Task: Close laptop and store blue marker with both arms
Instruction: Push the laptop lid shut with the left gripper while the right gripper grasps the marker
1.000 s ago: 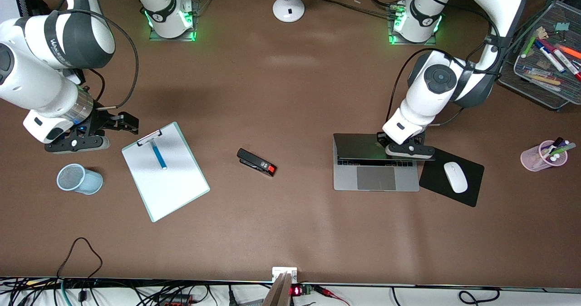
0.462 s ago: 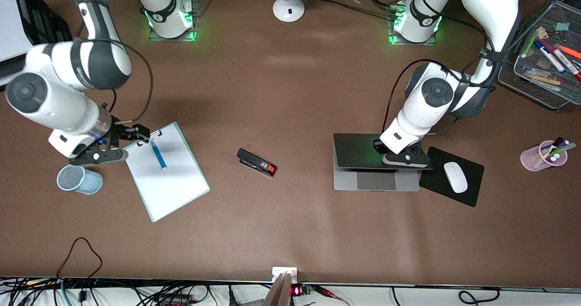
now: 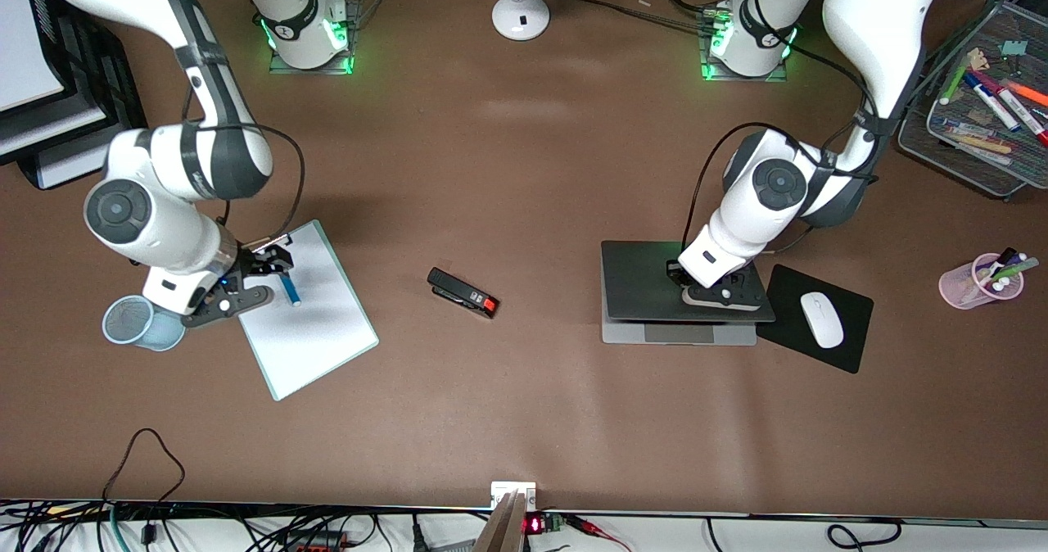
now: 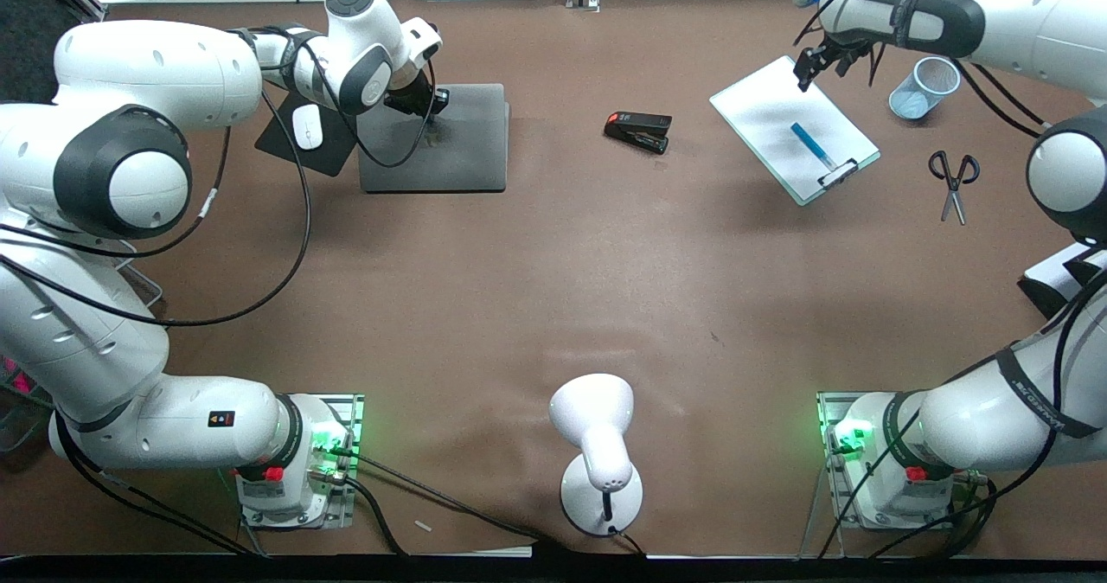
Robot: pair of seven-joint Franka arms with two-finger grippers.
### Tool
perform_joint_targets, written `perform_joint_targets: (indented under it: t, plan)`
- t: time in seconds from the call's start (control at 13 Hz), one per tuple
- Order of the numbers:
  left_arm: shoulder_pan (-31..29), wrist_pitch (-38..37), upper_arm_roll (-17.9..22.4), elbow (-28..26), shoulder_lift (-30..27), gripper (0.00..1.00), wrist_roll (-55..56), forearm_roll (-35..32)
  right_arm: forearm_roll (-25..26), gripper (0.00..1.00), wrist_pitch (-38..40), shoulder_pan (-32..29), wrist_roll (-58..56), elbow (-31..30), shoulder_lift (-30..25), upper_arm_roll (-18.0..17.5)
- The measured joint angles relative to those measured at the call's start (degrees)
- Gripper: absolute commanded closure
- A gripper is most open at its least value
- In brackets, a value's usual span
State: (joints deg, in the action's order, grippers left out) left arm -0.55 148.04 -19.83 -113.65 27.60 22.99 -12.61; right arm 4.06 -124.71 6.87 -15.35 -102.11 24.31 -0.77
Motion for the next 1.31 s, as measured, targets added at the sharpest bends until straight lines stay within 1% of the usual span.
perform_joint_targets:
  t: [0.31,0.38,0.54,0.62,0.77,1.0,1.23,1.31]
  plan:
    - [0.0,1.6,0.0,2.0,3.7,1.0,0.0,-2.0,0.0,0.28,-4.4,0.0,-3.6,-0.2,4.2,0.0]
    - [0.0,2.1,0.0,2.3,4.5,1.0,0.0,-2.1,0.0,0.31,-5.4,0.0,-4.0,-0.2,5.3,0.0]
    - [0.0,3.4,0.3,2.7,6.0,1.0,0.0,-2.1,0.0,0.34,-6.9,-0.1,-6.3,-0.2,7.1,0.1]
    - [0.0,4.3,0.6,3.0,6.9,1.0,0.0,-2.1,0.0,0.34,-7.4,-0.2,-7.8,-0.2,7.7,0.1]
    - [0.0,5.1,0.9,3.7,8.4,1.0,0.0,-2.1,0.0,0.4,-7.9,-0.4,-10.2,-0.2,8.6,0.2]
    - [0.0,5.4,0.9,4.6,9.6,1.0,0.0,-2.1,0.0,0.41,-8.0,-0.5,-10.8,-0.2,9.7,0.2]
    - [0.0,5.9,0.9,4.9,9.9,1.0,0.0,-2.1,0.0,0.5,-8.1,-0.5,-10.9,-0.2,10.3,0.2]
    - [0.0,6.1,0.9,4.9,10.0,1.0,0.0,-2.1,0.0,0.5,-8.2,-0.6,-10.9,-0.2,10.5,0.2]
